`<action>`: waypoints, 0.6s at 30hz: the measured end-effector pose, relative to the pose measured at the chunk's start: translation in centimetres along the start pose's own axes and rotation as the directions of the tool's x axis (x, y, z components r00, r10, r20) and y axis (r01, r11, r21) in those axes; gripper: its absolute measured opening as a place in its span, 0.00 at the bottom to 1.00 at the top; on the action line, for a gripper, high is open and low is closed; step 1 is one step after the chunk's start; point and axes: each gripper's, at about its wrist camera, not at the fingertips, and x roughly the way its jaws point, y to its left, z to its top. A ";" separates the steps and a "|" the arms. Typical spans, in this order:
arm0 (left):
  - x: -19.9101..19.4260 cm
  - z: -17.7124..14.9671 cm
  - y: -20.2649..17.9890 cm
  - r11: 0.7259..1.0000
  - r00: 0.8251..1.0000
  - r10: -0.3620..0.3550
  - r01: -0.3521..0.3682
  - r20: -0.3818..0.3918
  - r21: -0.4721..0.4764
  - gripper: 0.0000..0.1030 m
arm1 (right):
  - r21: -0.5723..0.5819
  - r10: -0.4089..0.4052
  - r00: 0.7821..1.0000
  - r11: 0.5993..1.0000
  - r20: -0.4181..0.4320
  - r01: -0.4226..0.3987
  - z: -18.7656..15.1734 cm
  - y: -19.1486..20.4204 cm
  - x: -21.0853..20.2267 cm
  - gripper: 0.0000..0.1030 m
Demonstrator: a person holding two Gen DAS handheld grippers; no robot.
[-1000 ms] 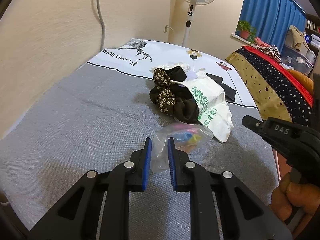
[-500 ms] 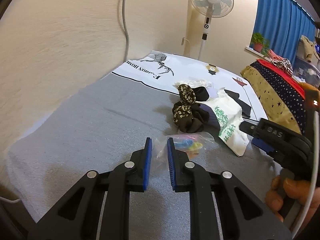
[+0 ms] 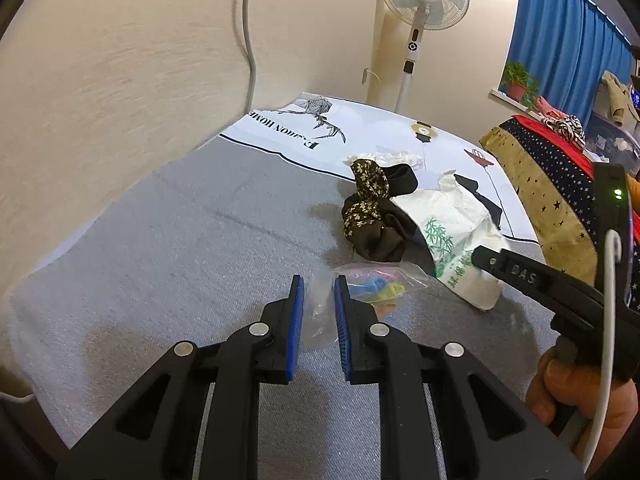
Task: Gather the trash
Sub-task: 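Grasp the white bamboo-print bag with the right tool while the left tool grasps the clear plastic bag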
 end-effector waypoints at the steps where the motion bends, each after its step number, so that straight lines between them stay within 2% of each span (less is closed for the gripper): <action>1: 0.0 0.0 0.0 1.000 1.000 -0.001 0.001 -0.001 -0.001 0.15 | 0.010 0.002 1.000 1.000 0.010 -0.002 -0.1 -0.2 -0.4 0.24; 8: -0.3 0.1 -0.2 1.000 1.000 -0.021 0.021 0.002 0.004 0.15 | 0.031 -0.004 0.998 1.000 0.056 0.002 -0.3 -1.4 -3.6 0.20; 18: -2.4 -0.5 -1.5 0.996 0.997 -0.072 0.071 0.019 0.048 0.12 | -0.026 -0.070 0.990 0.997 0.119 0.074 -1.4 -1.9 -9.9 0.20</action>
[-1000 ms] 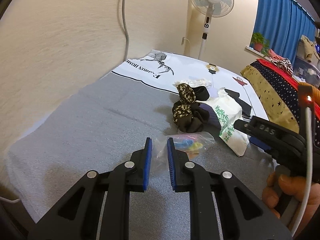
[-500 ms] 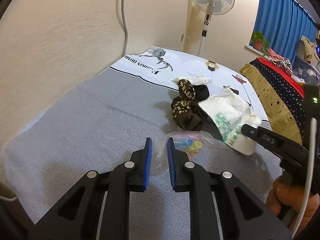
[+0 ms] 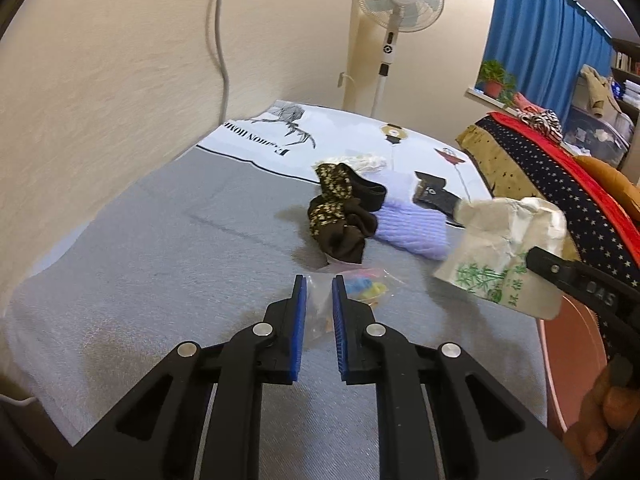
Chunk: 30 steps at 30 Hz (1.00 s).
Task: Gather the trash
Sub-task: 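Grasp the white bamboo-print bag with the right tool while the left tool grasps the clear plastic bag, then carry the white bag and clear bag over the pink wastebasket with both tools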
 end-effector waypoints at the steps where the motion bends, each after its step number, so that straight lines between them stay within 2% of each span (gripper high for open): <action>1: -0.2 0.0 -0.1 1.000 1.000 -0.005 0.005 0.003 0.004 0.12 | 0.000 -0.004 1.000 1.000 0.004 0.004 0.0 -0.1 -0.5 0.20; 16: -3.7 -0.5 -4.5 0.982 0.990 -0.136 0.129 0.043 0.136 0.12 | 0.020 -0.070 0.991 0.998 0.114 0.068 -0.9 -2.8 -10.3 0.21; 30: -5.5 -1.0 -7.7 0.957 0.973 -0.224 0.208 0.058 0.204 0.12 | 0.075 -0.178 0.968 0.983 0.177 0.167 -0.5 -6.2 -16.3 0.21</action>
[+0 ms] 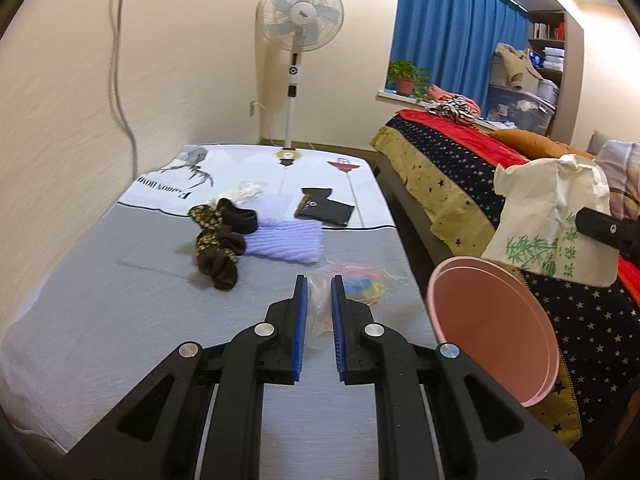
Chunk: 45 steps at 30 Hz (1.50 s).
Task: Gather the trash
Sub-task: 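Carry the white bag and clear bag over the pink wastebasket with both tools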
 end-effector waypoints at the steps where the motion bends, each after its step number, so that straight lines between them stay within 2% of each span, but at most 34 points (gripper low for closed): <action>1: 0.0 0.0 -0.2 1.000 1.000 -0.005 0.005 0.001 0.003 0.12 | 0.000 -0.003 1.000 1.000 0.001 0.003 0.1 -0.2 -0.2 0.21; 9: 0.2 0.2 -1.6 0.999 0.999 -0.042 0.042 0.009 0.025 0.12 | -0.010 -0.039 0.999 0.999 0.010 0.039 0.9 -1.6 -1.2 0.21; 28: 2.2 0.2 -6.0 0.989 0.992 -0.129 0.129 -0.006 0.076 0.11 | 0.071 -0.166 0.986 0.984 -0.001 0.165 0.4 -6.3 0.4 0.22; 45: 4.5 -0.8 -9.8 0.972 0.977 -0.202 0.208 -0.063 0.112 0.11 | 0.126 -0.233 0.972 0.964 -0.029 0.235 0.1 -8.7 1.2 0.22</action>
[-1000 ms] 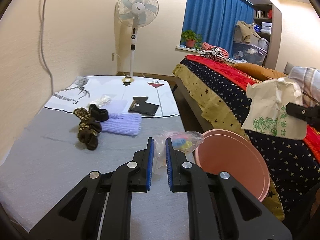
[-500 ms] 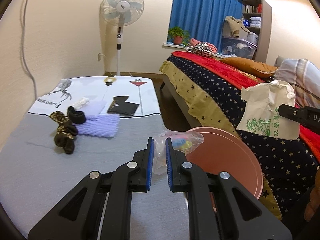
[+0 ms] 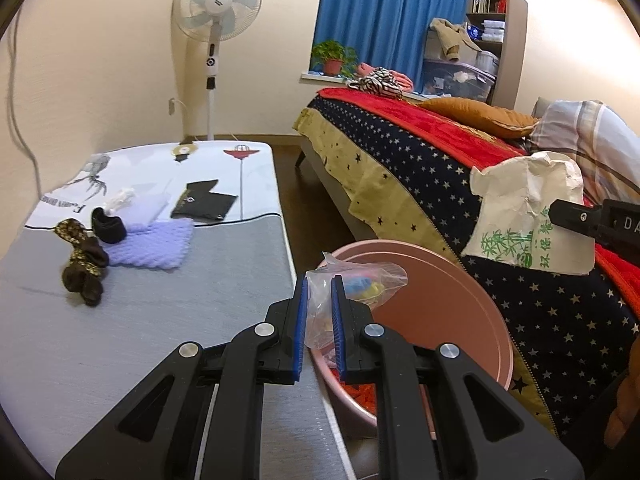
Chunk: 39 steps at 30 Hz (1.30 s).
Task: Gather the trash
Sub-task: 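Carry the white bag and clear bag over the pink wastebasket with both tools, then open both tools over the wastebasket to drop the two bags, then move both tools back over the ironing board toward the cloth items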
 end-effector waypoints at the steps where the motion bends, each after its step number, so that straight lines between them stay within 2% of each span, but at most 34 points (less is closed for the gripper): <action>1: 0.2 -0.1 -0.2 1.000 1.000 -0.006 0.006 -0.004 0.003 0.11 | 0.001 -0.002 1.000 1.000 -0.001 0.002 0.0 0.0 0.0 0.22; 16: 1.3 -0.2 -1.7 0.999 0.998 -0.049 0.049 -0.035 0.020 0.11 | -0.007 -0.014 1.000 1.000 -0.001 0.014 0.0 0.0 0.2 0.25; 19: 1.4 -0.3 -1.7 0.997 0.996 -0.077 0.078 -0.050 0.014 0.12 | -0.008 -0.013 1.000 1.000 0.004 0.013 0.0 0.1 0.1 0.25; 21: 1.7 -0.5 -1.8 0.995 0.992 -0.102 0.103 -0.069 0.008 0.13 | -0.009 -0.022 1.000 1.000 0.007 0.022 0.0 0.0 0.0 0.31; 22: 1.9 -0.6 -1.7 0.994 0.991 -0.107 0.108 -0.080 0.005 0.19 | -0.005 -0.028 1.000 1.000 0.009 0.028 0.0 0.0 0.0 0.40; 23: 2.0 -0.7 -1.7 0.995 0.991 -0.102 0.103 -0.088 0.004 0.30 | -0.002 -0.028 1.000 1.000 0.011 0.028 0.0 -0.1 0.0 0.45; 24: 2.0 -0.8 -1.6 0.995 0.992 -0.095 0.095 -0.086 0.003 0.32 | 0.001 -0.028 1.000 1.000 0.013 0.028 0.0 -0.1 -0.1 0.47; 32: 0.8 -0.7 -0.2 0.998 0.997 -0.057 0.056 -0.052 -0.006 0.33 | 0.001 -0.016 1.000 1.000 0.019 0.016 -0.4 0.2 -0.4 0.49; 37: -0.5 -0.4 2.0 0.999 1.000 0.005 -0.005 -0.020 -0.034 0.33 | -0.010 0.034 0.999 0.999 0.030 -0.034 -0.6 1.5 -0.7 0.49; 39: -1.1 -0.4 3.3 0.997 0.999 0.052 -0.052 -0.002 -0.058 0.33 | -0.017 0.056 0.998 0.998 0.035 -0.055 -0.7 2.2 -0.8 0.49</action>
